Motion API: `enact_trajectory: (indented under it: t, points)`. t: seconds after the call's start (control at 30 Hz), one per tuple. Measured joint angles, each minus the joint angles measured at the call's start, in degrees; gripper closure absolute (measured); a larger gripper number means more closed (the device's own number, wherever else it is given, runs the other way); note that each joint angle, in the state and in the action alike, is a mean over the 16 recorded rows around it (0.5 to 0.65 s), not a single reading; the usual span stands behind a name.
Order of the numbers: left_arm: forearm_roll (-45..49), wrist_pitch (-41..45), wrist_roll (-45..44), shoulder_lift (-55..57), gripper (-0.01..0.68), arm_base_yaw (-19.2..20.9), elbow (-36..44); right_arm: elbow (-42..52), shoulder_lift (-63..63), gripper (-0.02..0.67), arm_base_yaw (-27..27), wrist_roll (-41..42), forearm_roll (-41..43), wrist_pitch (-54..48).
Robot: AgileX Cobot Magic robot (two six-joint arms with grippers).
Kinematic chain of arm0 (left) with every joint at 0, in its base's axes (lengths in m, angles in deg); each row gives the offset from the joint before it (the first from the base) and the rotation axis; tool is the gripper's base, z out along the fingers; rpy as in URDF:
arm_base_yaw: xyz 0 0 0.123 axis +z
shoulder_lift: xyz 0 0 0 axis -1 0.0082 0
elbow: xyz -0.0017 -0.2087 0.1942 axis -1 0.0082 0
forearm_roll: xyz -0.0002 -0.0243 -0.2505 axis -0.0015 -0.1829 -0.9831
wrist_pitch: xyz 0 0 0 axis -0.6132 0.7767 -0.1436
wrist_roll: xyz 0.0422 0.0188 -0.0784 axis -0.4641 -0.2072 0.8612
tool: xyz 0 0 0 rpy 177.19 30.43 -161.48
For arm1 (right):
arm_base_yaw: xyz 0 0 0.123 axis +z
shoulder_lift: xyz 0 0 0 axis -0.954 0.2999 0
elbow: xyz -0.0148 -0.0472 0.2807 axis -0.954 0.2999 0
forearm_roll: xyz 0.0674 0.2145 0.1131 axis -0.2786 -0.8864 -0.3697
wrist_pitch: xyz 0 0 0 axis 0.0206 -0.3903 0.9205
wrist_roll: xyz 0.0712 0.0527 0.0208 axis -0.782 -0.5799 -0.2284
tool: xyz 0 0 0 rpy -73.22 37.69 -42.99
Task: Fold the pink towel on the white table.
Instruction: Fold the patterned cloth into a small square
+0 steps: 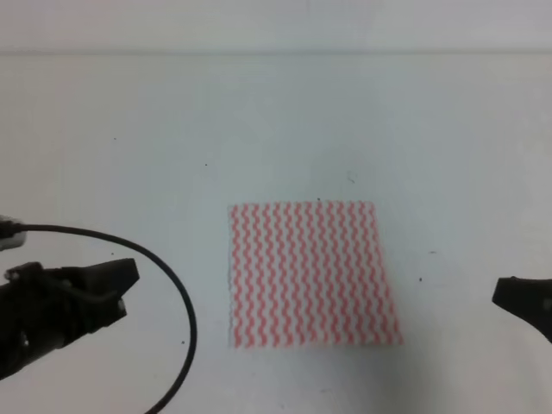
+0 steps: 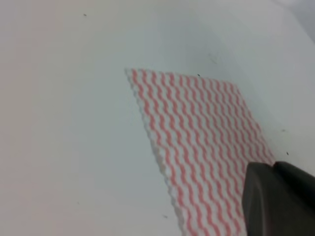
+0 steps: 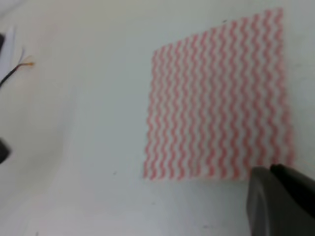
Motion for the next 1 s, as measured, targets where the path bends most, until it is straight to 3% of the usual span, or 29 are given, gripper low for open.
enact_trajectory:
  t: [0.37,0.53,1.0]
  points:
    - [-4.69,-1.39,-6.34,8.64,0.677,-8.44,-3.69,-5.06,12.59,0.664,14.59,-0.54,-0.55,7.67]
    - [-4.35,-1.6,-6.5,9.57,0.677,-10.0,-4.31,-6.49,19.06,0.641,17.77,-0.87,0.22,10.09]
    - [-3.66,0.27,-7.27,9.68,0.677,-10.24,-4.32,-7.78,33.71,0.389,18.3,-5.04,1.35,14.73]
